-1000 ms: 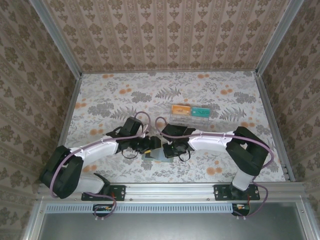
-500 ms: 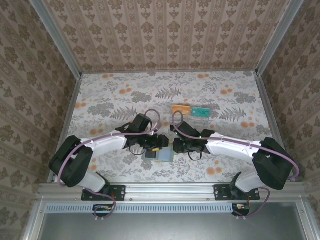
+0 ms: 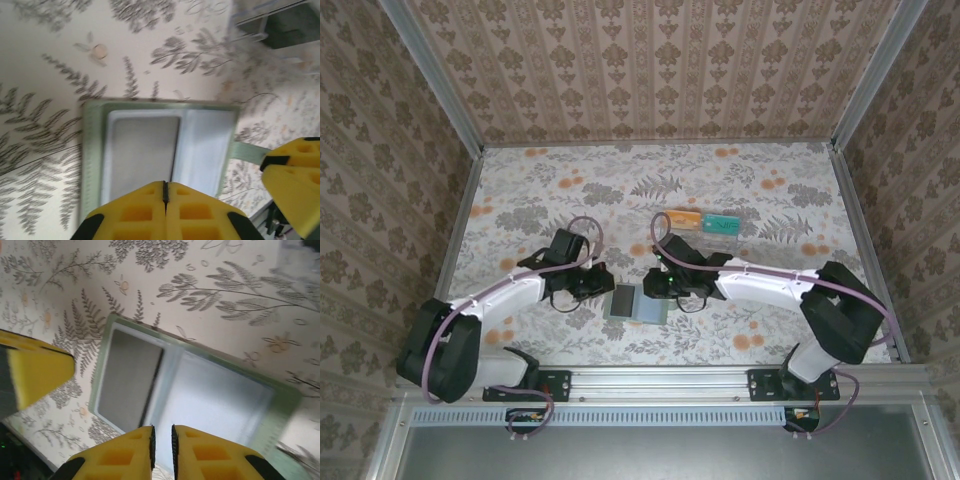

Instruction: Take the credit cards out of the card holder

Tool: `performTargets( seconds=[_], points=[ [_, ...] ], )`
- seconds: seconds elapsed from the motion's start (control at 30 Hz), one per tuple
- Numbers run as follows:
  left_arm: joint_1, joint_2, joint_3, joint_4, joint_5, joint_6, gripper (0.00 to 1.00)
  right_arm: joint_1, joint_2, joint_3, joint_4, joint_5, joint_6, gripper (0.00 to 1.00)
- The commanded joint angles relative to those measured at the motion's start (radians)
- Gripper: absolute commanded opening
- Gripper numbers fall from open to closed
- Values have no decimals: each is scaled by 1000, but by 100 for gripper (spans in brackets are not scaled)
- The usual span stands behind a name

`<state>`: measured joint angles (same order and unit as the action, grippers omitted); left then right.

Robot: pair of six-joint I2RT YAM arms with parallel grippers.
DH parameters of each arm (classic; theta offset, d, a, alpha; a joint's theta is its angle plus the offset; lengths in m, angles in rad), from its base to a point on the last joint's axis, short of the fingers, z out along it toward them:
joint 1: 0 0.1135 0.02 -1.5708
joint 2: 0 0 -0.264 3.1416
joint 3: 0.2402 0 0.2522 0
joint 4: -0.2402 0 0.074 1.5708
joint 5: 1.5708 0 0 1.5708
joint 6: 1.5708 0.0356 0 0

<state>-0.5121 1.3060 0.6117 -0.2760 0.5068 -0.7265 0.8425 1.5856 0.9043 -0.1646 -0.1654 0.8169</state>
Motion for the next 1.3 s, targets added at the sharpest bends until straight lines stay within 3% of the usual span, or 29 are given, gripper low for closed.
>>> performTargets(
  seconds=[0.0, 0.43, 1.27],
  points=[
    [3, 30, -7, -27, -15, 22, 3, 5, 52, 35, 78, -83, 67, 19],
    [1, 109, -29, -15, -34, 8, 2, 6, 177, 39, 163, -184, 167, 16],
    [-6, 105, -67, -28, -59, -14, 0, 10, 248, 20, 198, -227, 214, 18]
  ],
)
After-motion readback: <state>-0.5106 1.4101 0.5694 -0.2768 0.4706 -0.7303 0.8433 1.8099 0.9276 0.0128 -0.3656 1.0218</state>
